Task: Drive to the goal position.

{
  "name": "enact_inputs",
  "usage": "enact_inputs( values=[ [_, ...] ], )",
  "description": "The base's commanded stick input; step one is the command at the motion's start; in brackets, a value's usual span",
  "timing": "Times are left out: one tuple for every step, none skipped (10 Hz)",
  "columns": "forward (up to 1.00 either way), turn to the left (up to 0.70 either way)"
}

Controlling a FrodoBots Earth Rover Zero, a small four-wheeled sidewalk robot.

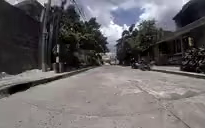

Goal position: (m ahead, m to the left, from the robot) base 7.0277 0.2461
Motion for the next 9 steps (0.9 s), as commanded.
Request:
enact_inputs(
  values=[
    [1.00, 0.05],
    [1.00, 0.05],
    [1.00, 0.05],
    [1.00, 0.05],
    [1.00, 0.05],
    [1.00, 0.05],
    [1.00, 0.05],
    [1.00, 0.05],
    [1.00, 0.05]
  ],
)
